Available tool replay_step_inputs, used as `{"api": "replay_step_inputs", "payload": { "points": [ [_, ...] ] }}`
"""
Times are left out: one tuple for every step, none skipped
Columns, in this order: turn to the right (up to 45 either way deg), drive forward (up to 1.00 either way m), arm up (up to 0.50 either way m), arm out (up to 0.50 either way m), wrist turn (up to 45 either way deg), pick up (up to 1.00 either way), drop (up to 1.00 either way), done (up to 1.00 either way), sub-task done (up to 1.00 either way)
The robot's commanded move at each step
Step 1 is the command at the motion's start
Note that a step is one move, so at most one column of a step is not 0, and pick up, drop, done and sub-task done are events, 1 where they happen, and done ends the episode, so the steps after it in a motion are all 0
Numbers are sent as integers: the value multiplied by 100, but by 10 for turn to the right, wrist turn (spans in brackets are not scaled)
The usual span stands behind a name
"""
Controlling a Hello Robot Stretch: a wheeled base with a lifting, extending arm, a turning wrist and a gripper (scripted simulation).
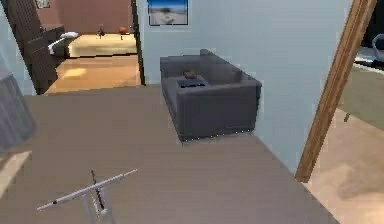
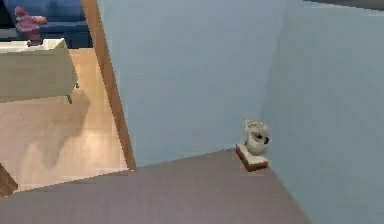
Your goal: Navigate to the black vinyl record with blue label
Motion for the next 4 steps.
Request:
{"api": "replay_step_inputs", "payload": {
  "points": [
    [-450, 0, 0, 0, 0, 0, 0, 0, 0],
    [-450, 0, 0, 0, 0, 0, 0, 0, 0],
    [-150, 0, 0, 0, 0, 0, 0, 0, 0],
    [0, 35, 0, 0, 0, 0, 0, 0, 0]
  ]
}}
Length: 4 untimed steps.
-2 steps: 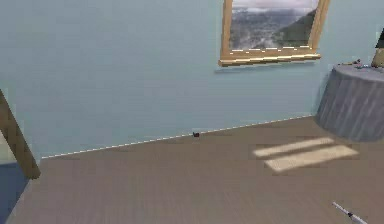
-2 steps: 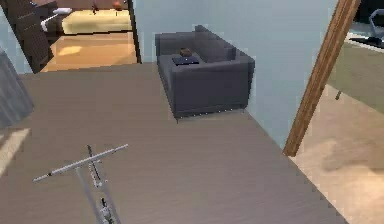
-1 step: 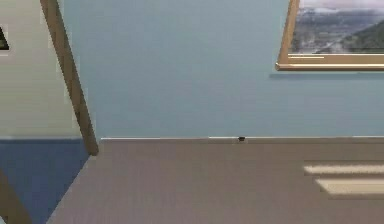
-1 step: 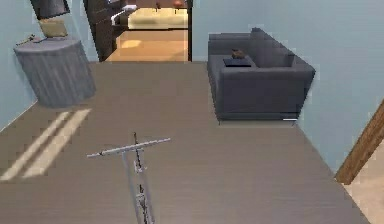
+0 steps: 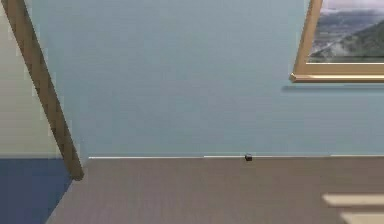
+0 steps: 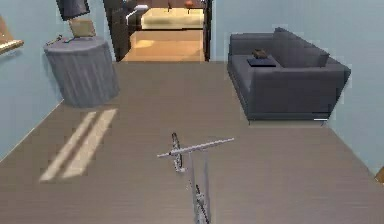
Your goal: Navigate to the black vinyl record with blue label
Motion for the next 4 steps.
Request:
{"api": "replay_step_inputs", "payload": {
  "points": [
    [420, 0, 0, 0, 0, 0, 0, 0, 0],
    [0, 75, 0, 0, 0, 0, 0, 0, 0],
    [450, 0, 0, 0, 0, 0, 0, 0, 0],
    [0, 100, 0, 0, 0, 0, 0, 0, 0]
  ]
}}
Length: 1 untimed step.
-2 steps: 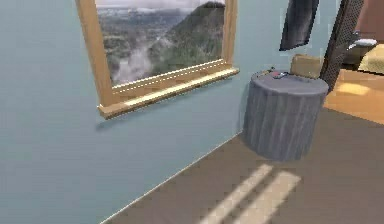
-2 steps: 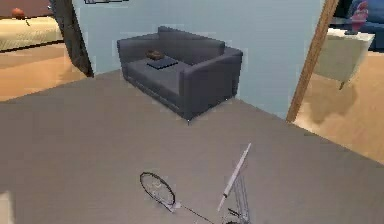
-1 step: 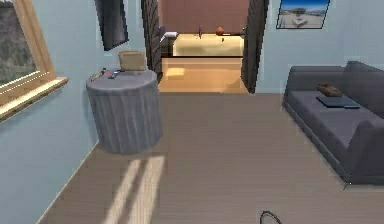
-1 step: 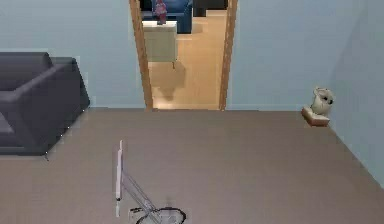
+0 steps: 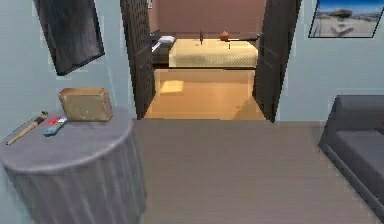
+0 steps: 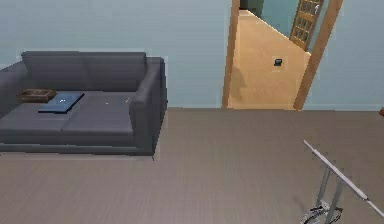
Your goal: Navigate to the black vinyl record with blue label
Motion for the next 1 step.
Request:
{"api": "replay_step_inputs", "payload": {
  "points": [
    [60, 0, 0, 0, 0, 0, 0, 0, 0]
  ]
}}
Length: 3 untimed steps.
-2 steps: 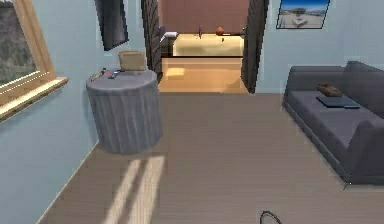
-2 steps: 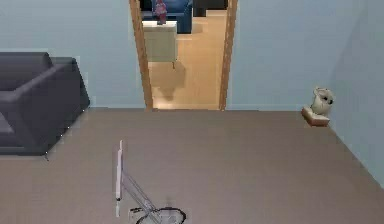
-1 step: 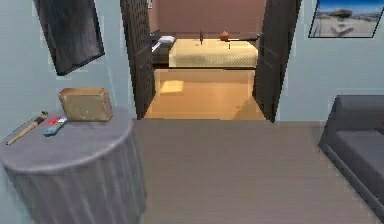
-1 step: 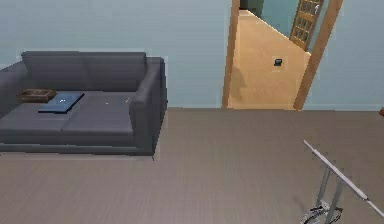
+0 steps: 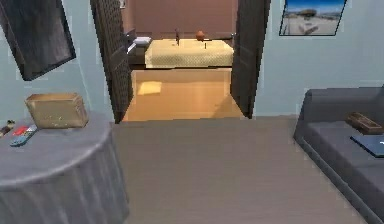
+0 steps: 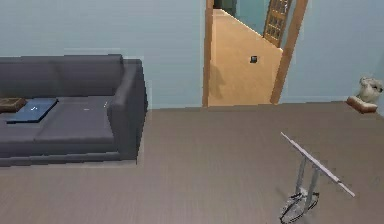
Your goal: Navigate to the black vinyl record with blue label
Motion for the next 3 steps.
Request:
{"api": "replay_step_inputs", "payload": {
  "points": [
    [0, 40, 0, 0, 0, 0, 0, 0, 0],
    [0, 100, 0, 0, 0, 0, 0, 0, 0],
    [0, 100, 0, 0, 0, 0, 0, 0, 0]
  ]
}}
